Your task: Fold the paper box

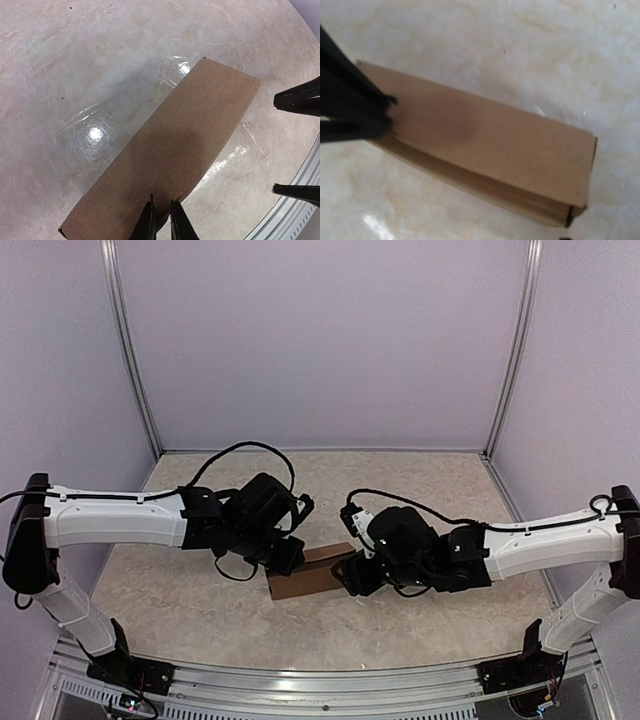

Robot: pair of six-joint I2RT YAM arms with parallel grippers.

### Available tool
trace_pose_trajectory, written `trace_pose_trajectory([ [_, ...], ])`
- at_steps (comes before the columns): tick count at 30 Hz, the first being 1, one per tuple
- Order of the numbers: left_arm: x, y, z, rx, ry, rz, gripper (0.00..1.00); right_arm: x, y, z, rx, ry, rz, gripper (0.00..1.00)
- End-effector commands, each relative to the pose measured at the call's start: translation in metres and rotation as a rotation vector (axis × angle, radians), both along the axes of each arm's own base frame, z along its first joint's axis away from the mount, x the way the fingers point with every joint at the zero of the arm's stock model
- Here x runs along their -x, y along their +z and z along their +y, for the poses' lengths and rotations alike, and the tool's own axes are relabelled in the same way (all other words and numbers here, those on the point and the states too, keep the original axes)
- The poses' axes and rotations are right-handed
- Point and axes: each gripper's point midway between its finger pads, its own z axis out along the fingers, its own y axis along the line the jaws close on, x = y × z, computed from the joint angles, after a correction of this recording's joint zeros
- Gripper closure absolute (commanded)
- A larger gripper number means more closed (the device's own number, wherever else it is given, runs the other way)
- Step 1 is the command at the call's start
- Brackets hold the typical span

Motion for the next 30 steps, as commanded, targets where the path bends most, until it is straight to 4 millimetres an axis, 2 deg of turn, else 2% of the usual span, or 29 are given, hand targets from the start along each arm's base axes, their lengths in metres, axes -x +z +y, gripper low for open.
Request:
trace_pose_trajectory([
  [1, 0.001, -0.021, 0.007, -0.049, 0.013, 0.030, 0.89, -0.005, 0.028, -0.004, -0.031, 0.007, -0.031, 0.37],
  [3, 0.001, -0.024, 0.007, -0.050, 0.013, 0.034, 0.90, -0.010, 0.035, -0.003, -0.044, 0.005, -0.035, 0.42],
  [9, 0.003, -0.033, 0.009, -0.054, 0.015, 0.048, 0.90, -0.029, 0.052, 0.006, -0.080, -0.018, -0.050, 0.73],
  [14, 0.006, -0.040, 0.009, -0.054, 0.018, 0.062, 0.90, -0.040, 0.054, 0.021, -0.093, -0.015, -0.053, 0.85],
  [22, 0.007, -0.048, 0.012, -0.066, 0.023, 0.074, 0.91, -0.050, 0.020, 0.035, -0.067, -0.021, -0.001, 0.99],
  [30, 0.006, -0.049, 0.014, -0.067, 0.027, 0.077, 0.91, -0.050, -0.042, 0.026, 0.036, -0.040, 0.093, 1.00],
])
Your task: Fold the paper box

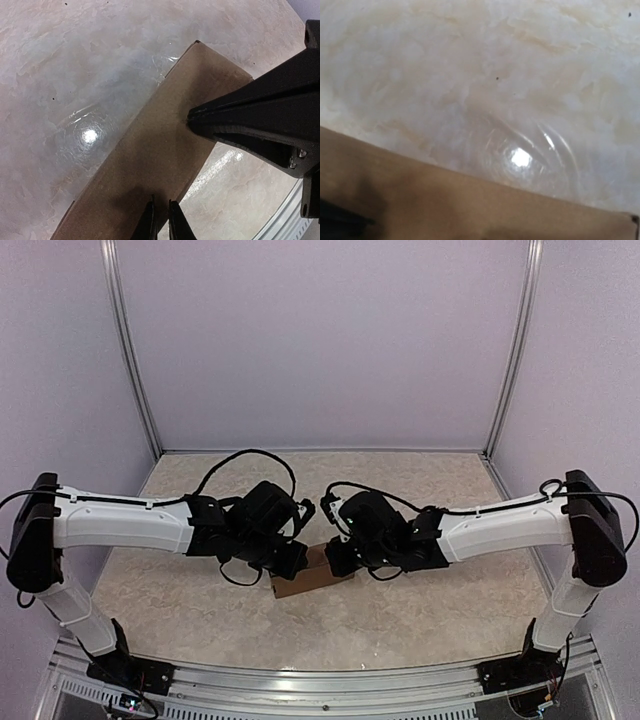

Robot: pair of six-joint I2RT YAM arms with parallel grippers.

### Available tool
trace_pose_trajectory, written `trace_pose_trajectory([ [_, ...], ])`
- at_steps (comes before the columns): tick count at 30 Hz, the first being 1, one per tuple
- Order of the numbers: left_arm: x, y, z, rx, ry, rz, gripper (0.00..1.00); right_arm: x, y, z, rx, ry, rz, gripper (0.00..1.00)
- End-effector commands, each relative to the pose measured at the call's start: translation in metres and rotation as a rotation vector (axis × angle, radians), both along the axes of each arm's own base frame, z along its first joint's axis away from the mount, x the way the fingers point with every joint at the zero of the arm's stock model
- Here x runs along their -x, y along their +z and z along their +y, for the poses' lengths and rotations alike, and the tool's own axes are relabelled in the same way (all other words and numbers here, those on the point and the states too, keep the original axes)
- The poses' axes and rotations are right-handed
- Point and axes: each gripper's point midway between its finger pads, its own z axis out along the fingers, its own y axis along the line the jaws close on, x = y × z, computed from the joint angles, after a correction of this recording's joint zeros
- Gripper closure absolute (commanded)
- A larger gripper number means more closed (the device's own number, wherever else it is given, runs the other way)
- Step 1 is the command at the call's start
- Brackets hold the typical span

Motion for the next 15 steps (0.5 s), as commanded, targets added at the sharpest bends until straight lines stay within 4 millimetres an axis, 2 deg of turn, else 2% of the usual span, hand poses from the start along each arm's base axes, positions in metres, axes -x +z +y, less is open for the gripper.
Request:
trace_pose_trajectory([
  [1, 0.008, -0.033, 0.021, -0.095, 0.010, 0.072, 0.91, 0.002, -0.032, -0.010, 0.050, -0.015, 0.062, 1.00],
  [7, 0.006, -0.026, 0.022, -0.012, 0.006, 0.091, 0.90, 0.013, -0.060, -0.024, 0.097, -0.033, 0.128, 1.00],
  [12, 0.001, 0.005, 0.023, 0.067, 0.011, 0.052, 0.84, 0.014, -0.062, -0.027, 0.106, -0.039, 0.135, 1.00],
  [15, -0.006, 0.018, 0.031, 0.074, 0.043, 0.020, 0.83, 0.014, -0.059, -0.025, 0.101, -0.034, 0.135, 1.00],
])
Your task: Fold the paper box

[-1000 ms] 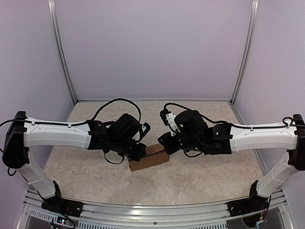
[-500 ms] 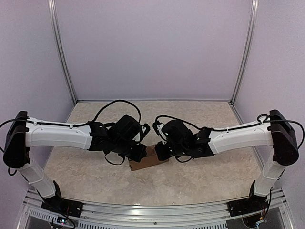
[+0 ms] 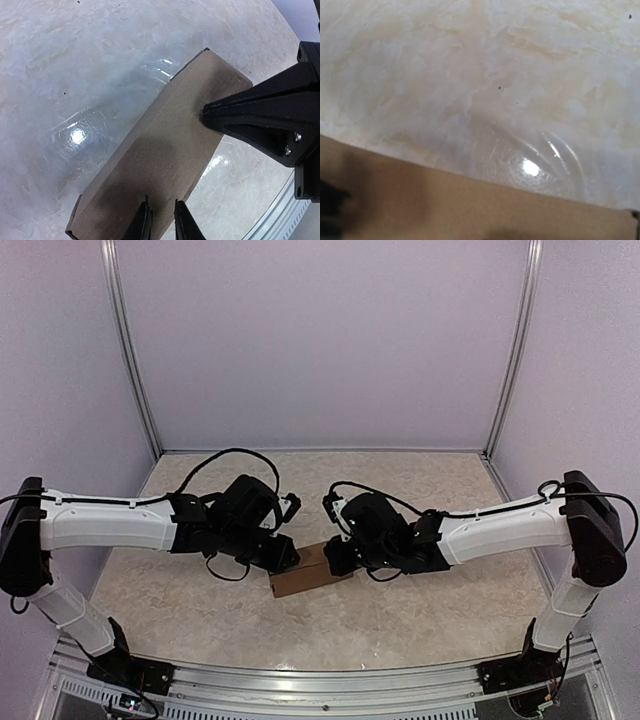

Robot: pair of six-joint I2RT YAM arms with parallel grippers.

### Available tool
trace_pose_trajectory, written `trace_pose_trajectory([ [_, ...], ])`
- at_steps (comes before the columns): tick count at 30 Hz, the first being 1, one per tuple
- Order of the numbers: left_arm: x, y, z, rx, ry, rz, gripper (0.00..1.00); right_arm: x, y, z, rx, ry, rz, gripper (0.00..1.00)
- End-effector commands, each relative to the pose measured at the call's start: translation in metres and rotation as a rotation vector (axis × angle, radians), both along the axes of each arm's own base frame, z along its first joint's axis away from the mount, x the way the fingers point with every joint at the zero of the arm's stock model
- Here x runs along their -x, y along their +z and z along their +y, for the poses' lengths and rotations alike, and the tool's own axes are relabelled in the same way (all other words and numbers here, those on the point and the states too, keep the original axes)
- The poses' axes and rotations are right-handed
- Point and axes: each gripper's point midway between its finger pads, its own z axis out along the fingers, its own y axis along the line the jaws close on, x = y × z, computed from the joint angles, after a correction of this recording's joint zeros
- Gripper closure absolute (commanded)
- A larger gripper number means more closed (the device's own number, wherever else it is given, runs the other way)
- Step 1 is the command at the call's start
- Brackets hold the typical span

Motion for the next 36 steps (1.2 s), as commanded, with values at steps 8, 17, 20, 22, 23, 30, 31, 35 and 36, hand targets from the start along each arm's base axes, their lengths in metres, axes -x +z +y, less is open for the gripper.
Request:
trace_pose_trajectory([
  [8, -0.001, 0.015, 0.038, -0.010, 0.098, -0.009, 0.89, 0.016, -0.051, -0.025, 0.160, 0.008, 0.116, 1.00],
  [17, 0.018, -0.039, 0.057, -0.058, 0.170, 0.111, 0.96, 0.017, -0.056, -0.027, 0.173, 0.008, 0.127, 1.00],
  [20, 0.023, -0.053, 0.059, -0.090, 0.177, 0.129, 0.98, 0.017, -0.056, -0.027, 0.172, 0.007, 0.128, 1.00],
  [22, 0.025, -0.057, 0.060, -0.105, 0.178, 0.131, 0.99, 0.016, -0.051, -0.025, 0.164, 0.008, 0.123, 1.00],
  [23, 0.025, -0.058, 0.061, -0.110, 0.179, 0.130, 0.99, 0.015, -0.048, -0.024, 0.158, 0.008, 0.117, 1.00],
  [30, 0.023, -0.059, 0.064, -0.129, 0.181, 0.120, 0.99, 0.002, 0.003, -0.020, 0.062, 0.002, 0.041, 1.00],
  [31, 0.023, -0.059, 0.064, -0.132, 0.181, 0.119, 0.99, -0.001, 0.012, -0.021, 0.049, -0.003, 0.027, 1.00],
  [35, 0.022, -0.058, 0.066, -0.140, 0.184, 0.112, 0.99, -0.009, 0.046, -0.027, 0.019, -0.018, -0.032, 1.00],
  [36, 0.022, -0.058, 0.066, -0.141, 0.183, 0.112, 0.99, -0.011, 0.051, -0.029, 0.019, -0.022, -0.044, 1.00],
])
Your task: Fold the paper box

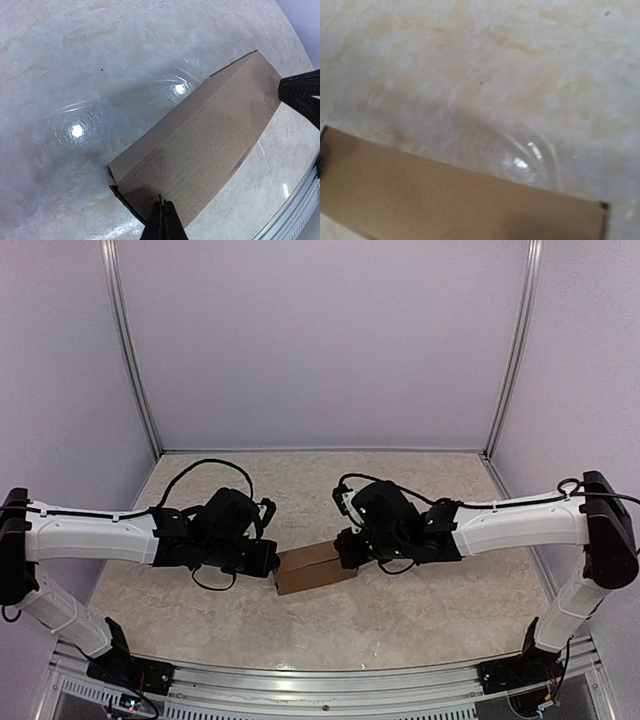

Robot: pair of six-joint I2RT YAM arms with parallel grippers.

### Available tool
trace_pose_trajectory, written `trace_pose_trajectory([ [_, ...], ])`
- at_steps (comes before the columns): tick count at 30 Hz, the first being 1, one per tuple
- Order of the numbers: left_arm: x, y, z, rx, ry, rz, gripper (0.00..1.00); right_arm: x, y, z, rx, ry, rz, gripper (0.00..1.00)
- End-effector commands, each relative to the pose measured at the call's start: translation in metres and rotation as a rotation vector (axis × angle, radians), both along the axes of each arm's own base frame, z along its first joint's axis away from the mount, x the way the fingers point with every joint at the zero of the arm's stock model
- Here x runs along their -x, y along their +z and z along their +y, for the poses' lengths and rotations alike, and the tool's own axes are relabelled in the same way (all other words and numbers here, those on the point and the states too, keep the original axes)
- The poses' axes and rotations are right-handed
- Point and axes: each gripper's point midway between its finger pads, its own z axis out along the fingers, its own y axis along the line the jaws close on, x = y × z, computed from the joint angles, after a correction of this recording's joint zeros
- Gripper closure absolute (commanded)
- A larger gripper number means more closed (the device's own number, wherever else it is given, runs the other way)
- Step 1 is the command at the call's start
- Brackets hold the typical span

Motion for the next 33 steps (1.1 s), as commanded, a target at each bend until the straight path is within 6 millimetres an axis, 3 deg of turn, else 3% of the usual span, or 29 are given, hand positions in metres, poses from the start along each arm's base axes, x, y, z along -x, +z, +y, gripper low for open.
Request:
trace_pose_trajectory([
  [1, 0.020, -0.046, 0.029, -0.168, -0.001, 0.105, 0.99, -0.011, 0.039, -0.013, -0.007, -0.022, -0.061, 1.00],
  [6, 0.020, -0.045, 0.029, -0.165, 0.001, 0.099, 0.99, -0.019, 0.039, -0.028, 0.018, -0.061, -0.083, 1.00],
  [8, 0.020, -0.043, 0.029, -0.163, 0.001, 0.098, 0.99, -0.020, 0.027, -0.031, 0.029, -0.072, -0.063, 1.00],
  [16, 0.021, -0.043, 0.028, -0.161, -0.001, 0.100, 0.99, -0.009, -0.052, -0.048, 0.135, -0.109, 0.054, 1.00],
  [19, 0.021, -0.044, 0.028, -0.160, -0.001, 0.101, 0.99, -0.003, -0.064, -0.053, 0.142, -0.113, 0.082, 1.00],
  [27, 0.019, -0.042, 0.027, -0.170, -0.006, 0.095, 0.99, -0.011, -0.028, -0.048, 0.113, -0.105, 0.020, 1.00],
  [33, 0.013, -0.023, 0.023, -0.177, -0.021, 0.055, 0.99, -0.013, 0.007, -0.032, 0.034, -0.057, -0.020, 1.00],
])
